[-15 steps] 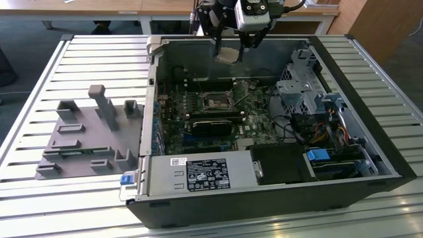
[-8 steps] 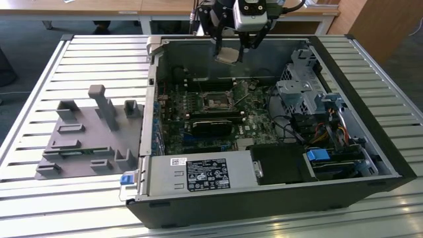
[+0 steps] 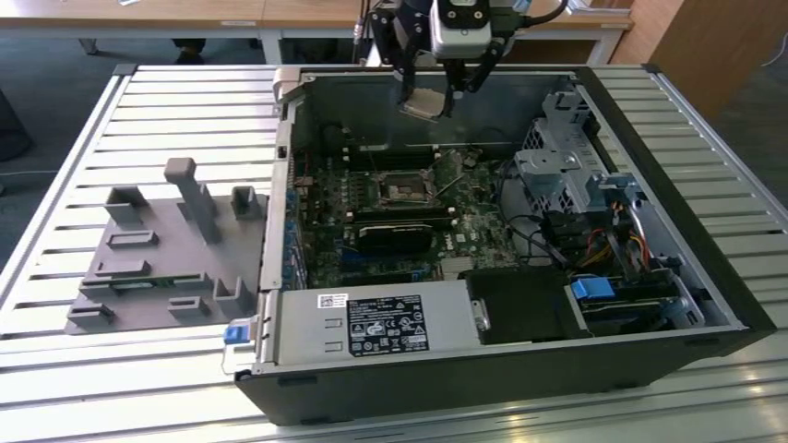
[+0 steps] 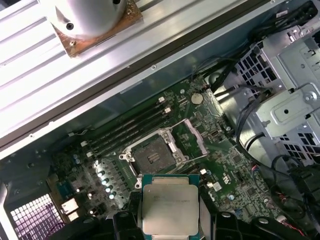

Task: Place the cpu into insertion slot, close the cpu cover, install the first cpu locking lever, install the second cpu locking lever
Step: 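Place the cpu into insertion slot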

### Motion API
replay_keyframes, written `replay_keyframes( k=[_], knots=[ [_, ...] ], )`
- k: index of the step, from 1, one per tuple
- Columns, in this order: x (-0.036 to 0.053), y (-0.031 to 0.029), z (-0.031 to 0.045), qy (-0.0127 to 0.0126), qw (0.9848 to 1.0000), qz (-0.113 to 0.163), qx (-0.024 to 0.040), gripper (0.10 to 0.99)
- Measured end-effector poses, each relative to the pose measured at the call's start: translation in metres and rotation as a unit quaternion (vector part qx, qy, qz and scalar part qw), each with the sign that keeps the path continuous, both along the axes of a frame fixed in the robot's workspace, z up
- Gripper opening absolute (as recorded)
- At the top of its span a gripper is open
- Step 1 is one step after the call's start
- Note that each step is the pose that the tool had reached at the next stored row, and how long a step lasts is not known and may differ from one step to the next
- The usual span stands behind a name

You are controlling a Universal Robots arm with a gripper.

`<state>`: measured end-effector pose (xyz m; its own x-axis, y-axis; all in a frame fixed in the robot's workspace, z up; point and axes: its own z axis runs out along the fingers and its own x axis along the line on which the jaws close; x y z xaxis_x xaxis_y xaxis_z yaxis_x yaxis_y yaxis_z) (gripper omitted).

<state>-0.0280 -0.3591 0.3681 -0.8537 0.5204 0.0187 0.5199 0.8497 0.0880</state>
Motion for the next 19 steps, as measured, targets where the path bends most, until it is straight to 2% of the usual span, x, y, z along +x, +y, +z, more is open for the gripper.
replay_keyframes(
  k=[9, 19],
  knots=[
    [-0.0002, 0.0002, -0.0004, 0.0000, 0.9993, -0.036, -0.0005, 0.537],
    [-0.0003, 0.0007, -0.0009, 0.0000, 0.9970, -0.078, -0.0010, 0.537]
  ],
)
